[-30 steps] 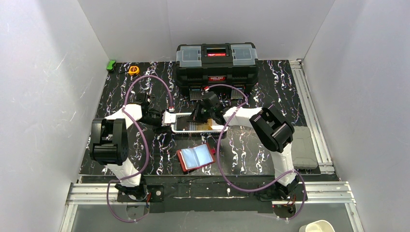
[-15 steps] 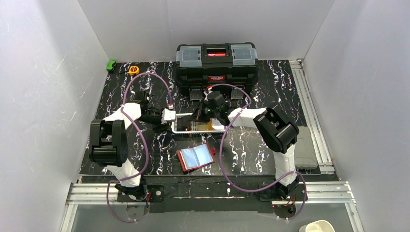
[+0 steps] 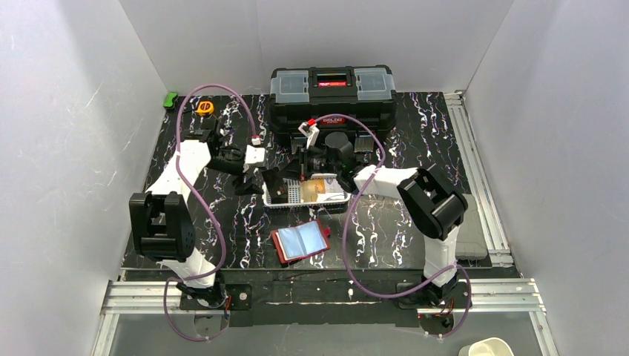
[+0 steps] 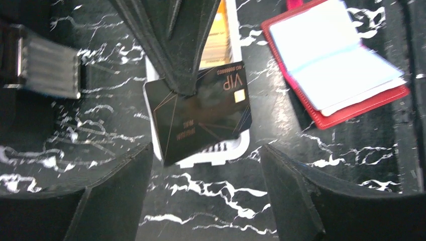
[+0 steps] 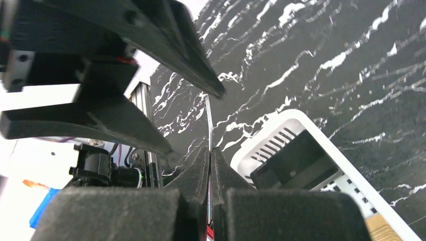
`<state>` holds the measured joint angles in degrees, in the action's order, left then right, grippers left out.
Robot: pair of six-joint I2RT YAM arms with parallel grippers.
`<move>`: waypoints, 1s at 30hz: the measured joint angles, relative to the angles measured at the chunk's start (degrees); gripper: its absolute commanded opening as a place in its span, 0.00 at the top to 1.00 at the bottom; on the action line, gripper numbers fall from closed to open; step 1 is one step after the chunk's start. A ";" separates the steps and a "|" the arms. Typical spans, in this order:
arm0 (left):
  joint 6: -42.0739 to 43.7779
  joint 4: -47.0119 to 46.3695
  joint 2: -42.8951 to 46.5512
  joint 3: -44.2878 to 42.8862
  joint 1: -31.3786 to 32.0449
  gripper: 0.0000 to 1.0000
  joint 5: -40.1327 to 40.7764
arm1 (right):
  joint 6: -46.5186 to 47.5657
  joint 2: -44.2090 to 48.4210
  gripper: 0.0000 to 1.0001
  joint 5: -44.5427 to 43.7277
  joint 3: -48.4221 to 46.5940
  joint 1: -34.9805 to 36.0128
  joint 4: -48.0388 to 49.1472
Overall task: Put the credit cards into the card holder
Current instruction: Pick up the credit card from the storage box.
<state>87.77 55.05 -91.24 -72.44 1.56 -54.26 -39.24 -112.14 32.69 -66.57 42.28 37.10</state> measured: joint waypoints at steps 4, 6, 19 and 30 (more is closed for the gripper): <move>1.20 4.76 -2.10 -3.34 3.23 0.37 -1.25 | 3.74 4.22 0.99 1.90 2.19 0.17 3.65; 1.44 6.19 -2.95 -4.37 4.04 0.44 -1.75 | 5.11 5.64 0.99 2.54 2.58 0.31 4.98; -0.61 8.33 -3.96 -5.97 4.11 0.92 -2.27 | 12.79 6.73 0.90 3.72 3.06 1.77 6.03; -1.44 8.35 -4.66 -6.29 4.17 1.00 -2.21 | 17.73 9.55 0.50 3.06 7.45 2.10 5.35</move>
<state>86.32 63.40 -95.90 -78.74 5.74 -56.47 -21.52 -102.59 35.75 -59.11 44.38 42.46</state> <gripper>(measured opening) 0.032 0.470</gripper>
